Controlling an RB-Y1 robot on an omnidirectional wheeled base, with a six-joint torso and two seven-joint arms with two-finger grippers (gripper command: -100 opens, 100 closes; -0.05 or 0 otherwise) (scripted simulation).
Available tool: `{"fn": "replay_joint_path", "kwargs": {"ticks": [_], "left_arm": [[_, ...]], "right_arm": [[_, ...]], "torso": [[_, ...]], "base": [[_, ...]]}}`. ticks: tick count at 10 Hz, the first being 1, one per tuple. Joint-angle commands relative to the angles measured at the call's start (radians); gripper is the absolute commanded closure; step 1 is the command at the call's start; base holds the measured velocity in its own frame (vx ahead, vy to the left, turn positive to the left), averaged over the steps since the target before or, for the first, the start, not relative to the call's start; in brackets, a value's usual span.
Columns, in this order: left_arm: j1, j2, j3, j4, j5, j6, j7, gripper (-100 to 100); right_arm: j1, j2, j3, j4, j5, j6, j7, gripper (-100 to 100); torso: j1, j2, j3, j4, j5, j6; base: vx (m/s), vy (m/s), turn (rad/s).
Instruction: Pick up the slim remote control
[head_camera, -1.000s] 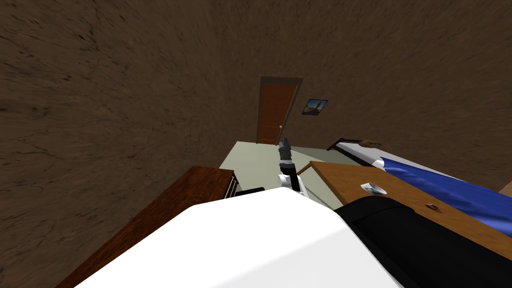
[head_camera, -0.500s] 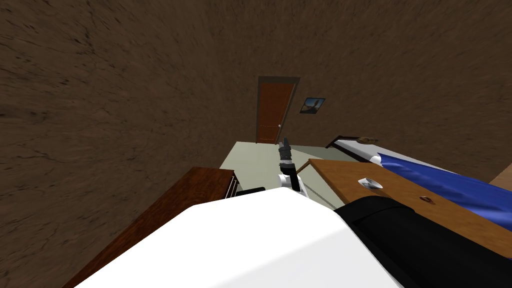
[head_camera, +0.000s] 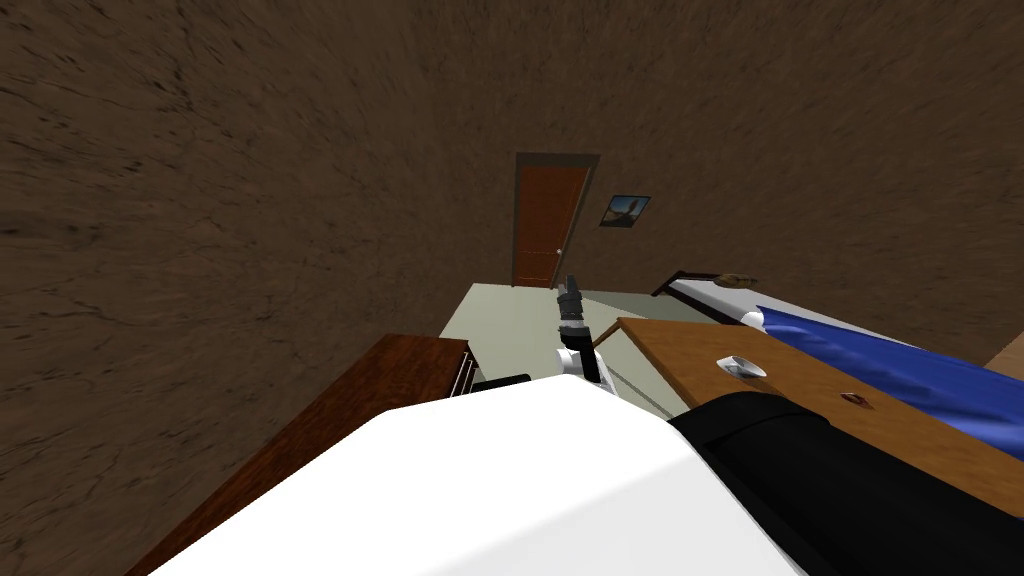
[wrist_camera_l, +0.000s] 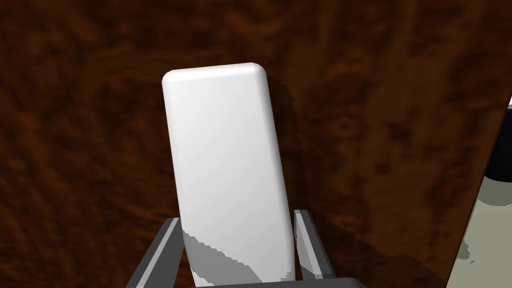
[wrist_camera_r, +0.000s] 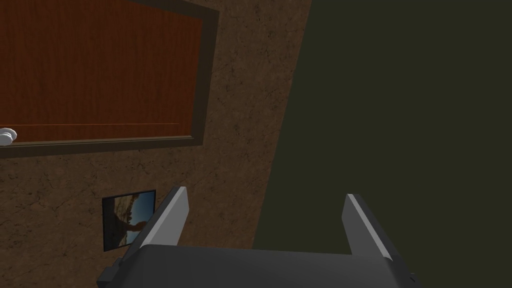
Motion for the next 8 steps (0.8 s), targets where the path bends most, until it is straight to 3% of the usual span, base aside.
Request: {"fn": "replay_joint_path", "kwargs": {"ticks": [1, 2, 3, 6, 8], "left_arm": [[0.0, 0.0, 0.0, 0.0, 0.0, 0.0, 0.0, 100], [0.0, 0.0, 0.0, 0.0, 0.0, 0.0, 0.0, 0], [-0.003, 0.022, 0.015, 0.013, 0.015, 0.018, -0.034, 100], [0.009, 0.051, 0.037, 0.007, 0.032, 0.053, -0.073, 100], [0.009, 0.051, 0.037, 0.007, 0.032, 0.053, -0.073, 100]], "right_arm": [[0.0, 0.0, 0.0, 0.0, 0.0, 0.0, 0.0, 0], [0.0, 0.0, 0.0, 0.0, 0.0, 0.0, 0.0, 0], [0.0, 0.0, 0.0, 0.0, 0.0, 0.0, 0.0, 0], [0.0, 0.0, 0.0, 0.0, 0.0, 0.0, 0.0, 0], [0.0, 0.0, 0.0, 0.0, 0.0, 0.0, 0.0, 0]], "torso": [[0.0, 0.0, 0.0, 0.0, 0.0, 0.0], [0.0, 0.0, 0.0, 0.0, 0.0, 0.0], [0.0, 0.0, 0.0, 0.0, 0.0, 0.0], [-0.002, -0.001, -0.001, 0.0, -0.001, -0.001], [-0.001, 0.0, 0.0, 0.0, 0.0, 0.0]], "base": [[0.0, 0.0, 0.0], [0.0, 0.0, 0.0], [0.022, -0.023, 0.116], [0.025, -0.026, 0.083], [0.002, -0.002, 0.006]]}}
